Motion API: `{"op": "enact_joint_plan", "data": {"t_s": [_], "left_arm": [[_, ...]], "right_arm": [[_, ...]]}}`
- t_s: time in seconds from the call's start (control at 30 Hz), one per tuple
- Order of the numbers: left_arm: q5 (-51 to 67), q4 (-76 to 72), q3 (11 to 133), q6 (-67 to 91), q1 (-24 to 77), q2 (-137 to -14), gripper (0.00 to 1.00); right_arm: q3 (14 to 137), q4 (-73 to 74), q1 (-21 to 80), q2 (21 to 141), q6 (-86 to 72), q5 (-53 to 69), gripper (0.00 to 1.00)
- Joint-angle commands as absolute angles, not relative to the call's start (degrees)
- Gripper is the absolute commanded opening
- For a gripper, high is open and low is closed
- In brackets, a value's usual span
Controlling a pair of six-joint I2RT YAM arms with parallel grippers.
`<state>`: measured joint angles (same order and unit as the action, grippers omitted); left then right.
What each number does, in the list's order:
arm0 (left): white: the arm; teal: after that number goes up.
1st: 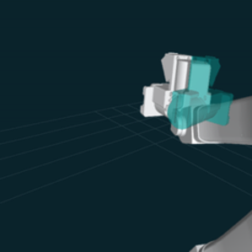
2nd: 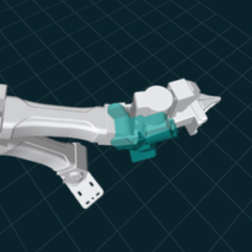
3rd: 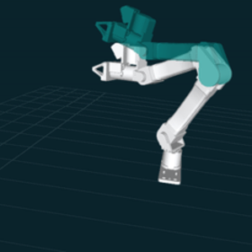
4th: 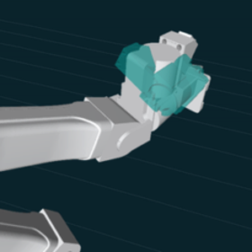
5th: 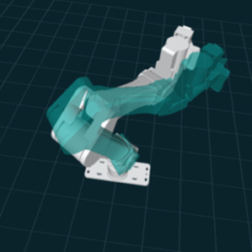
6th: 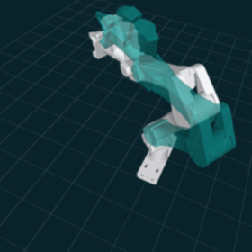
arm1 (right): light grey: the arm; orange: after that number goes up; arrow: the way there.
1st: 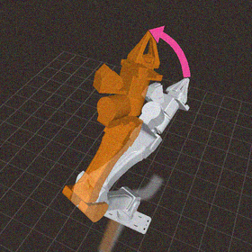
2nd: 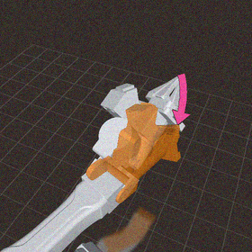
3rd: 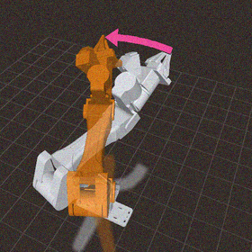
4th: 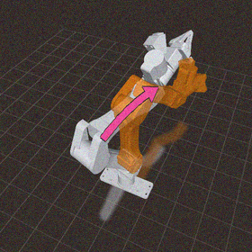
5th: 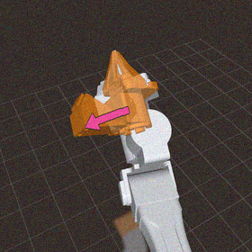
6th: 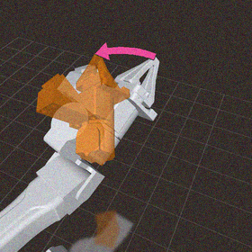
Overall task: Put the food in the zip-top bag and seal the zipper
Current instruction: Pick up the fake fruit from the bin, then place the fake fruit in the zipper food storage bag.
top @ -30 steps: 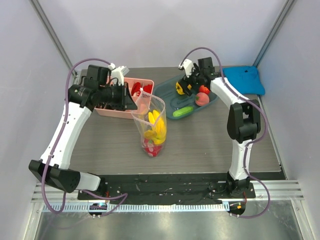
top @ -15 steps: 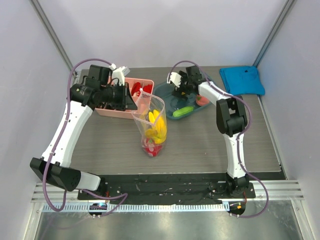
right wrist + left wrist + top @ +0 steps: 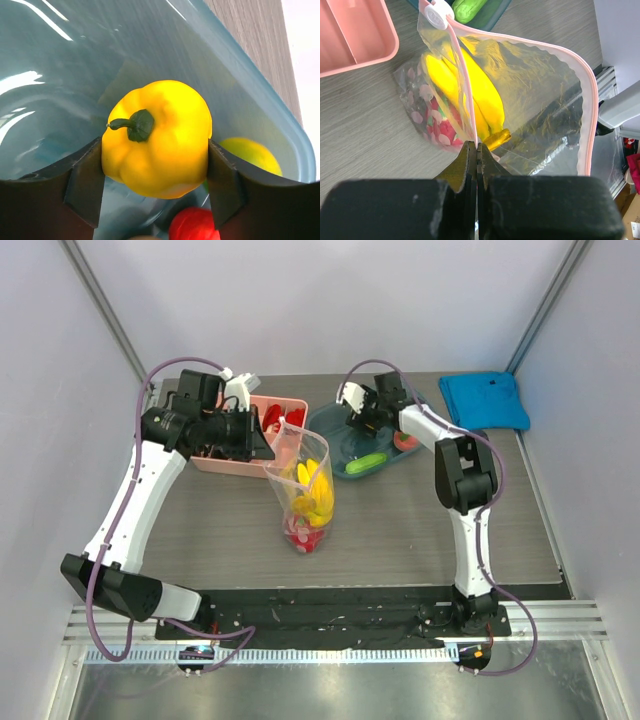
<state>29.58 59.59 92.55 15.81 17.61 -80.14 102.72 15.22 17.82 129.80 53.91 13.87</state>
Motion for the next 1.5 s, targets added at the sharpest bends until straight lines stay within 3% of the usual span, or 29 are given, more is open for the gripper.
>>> {"op": "enact_joint_plan", "data": {"t_s": [0.0, 0.27, 0.5, 0.63, 0.97, 1.03, 1.07, 1.1, 1.17, 1.2, 1.23, 1.47], "left_arm": [[30.06, 57.39, 92.55, 14.85, 17.58, -79.45, 0.00], [30.67, 56.43, 92.20, 14.94, 17.58, -78.40, 0.00], [31.82, 55.37, 91.76, 15.73, 17.58, -77.52, 0.00], [32.43, 54.76, 91.84, 16.17, 17.67, -76.91, 0.00], [32.96, 53.88, 91.76, 17.49, 17.67, -75.06, 0.00], [32.87, 53.79, 91.67, 17.58, 17.67, -74.71, 0.00], [32.87, 53.70, 91.67, 17.75, 17.67, -74.71, 0.00], [32.87, 53.79, 91.67, 17.84, 17.58, -74.71, 0.00], [32.61, 53.70, 91.67, 17.93, 17.67, -74.71, 0.00], [32.43, 53.70, 91.58, 17.93, 17.58, -74.79, 0.00], [32.43, 53.79, 91.58, 17.93, 17.58, -74.79, 0.00], [32.43, 53.44, 91.67, 17.76, 17.58, -75.67, 0.00]], "right_arm": [[102.21, 15.98, 17.49, 117.00, 44.06, 18.80, 0.32], [107.75, 20.22, 14.94, 100.05, 13.30, 37.50, 0.24], [101.61, 4.58, 18.71, 89.84, -18.51, 50.44, 0.22], [99.41, 4.04, 25.12, 87.72, -19.78, 51.50, 0.22], [96.68, 24.24, 35.15, 89.82, -1.34, 46.68, 0.22], [97.47, 25.74, 36.03, 91.05, -0.09, 43.69, 0.29], [97.91, 26.80, 36.38, 91.40, 2.44, 42.99, 0.37], [98.35, 26.98, 36.82, 91.67, 2.90, 40.98, 0.59], [99.92, 26.98, 37.18, 92.11, 2.81, 39.91, 0.76], [101.32, 26.98, 37.18, 92.11, 2.38, 39.29, 0.95], [102.03, 26.63, 37.09, 92.02, 1.85, 39.03, 1.00], [103.98, 21.71, 30.60, 90.79, -5.62, 41.04, 1.00]]}}
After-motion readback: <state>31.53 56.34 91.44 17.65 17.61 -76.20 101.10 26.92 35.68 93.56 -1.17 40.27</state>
